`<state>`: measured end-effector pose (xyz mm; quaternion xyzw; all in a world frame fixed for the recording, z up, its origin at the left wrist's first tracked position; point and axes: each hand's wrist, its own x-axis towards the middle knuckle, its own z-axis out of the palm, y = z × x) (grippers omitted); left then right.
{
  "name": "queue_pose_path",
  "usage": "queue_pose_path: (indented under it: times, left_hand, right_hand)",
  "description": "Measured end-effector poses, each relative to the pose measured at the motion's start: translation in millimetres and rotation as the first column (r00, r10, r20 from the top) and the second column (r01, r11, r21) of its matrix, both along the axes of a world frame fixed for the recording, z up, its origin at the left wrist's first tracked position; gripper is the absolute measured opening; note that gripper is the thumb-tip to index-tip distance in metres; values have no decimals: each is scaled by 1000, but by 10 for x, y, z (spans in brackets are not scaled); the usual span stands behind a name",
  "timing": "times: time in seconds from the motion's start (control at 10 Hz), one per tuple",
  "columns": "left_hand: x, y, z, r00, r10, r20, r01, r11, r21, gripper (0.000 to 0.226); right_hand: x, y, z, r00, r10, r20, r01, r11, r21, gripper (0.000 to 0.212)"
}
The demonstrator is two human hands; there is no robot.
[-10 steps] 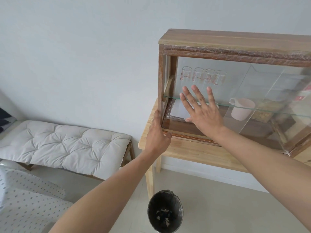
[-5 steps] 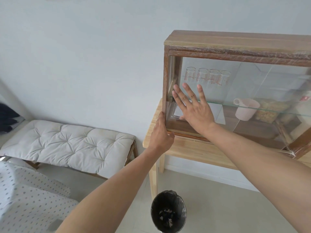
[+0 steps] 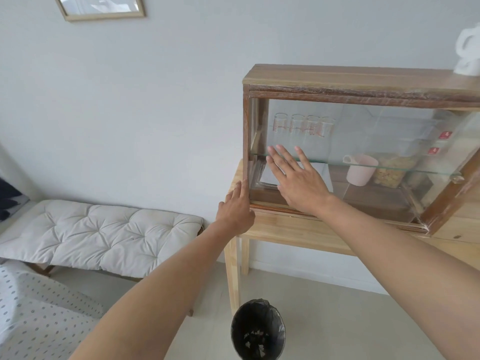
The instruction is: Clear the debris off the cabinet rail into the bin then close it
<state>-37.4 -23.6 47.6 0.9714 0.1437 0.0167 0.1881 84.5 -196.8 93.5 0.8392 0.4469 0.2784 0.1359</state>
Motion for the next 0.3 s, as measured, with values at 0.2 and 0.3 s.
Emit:
queue_pose_path:
  times: [0.2,0.3]
  left_hand:
    - [-129,-110,271,997,-77,17,76,994,73,90]
    - [-128,-220,439,987,-152,-54,159,974,159,93]
  right_hand:
    - [-385,-682,-171,874,-262,-409,298,954,24,76]
    - [-554,-1046,-164,767,-372,-524,470,881,63,65]
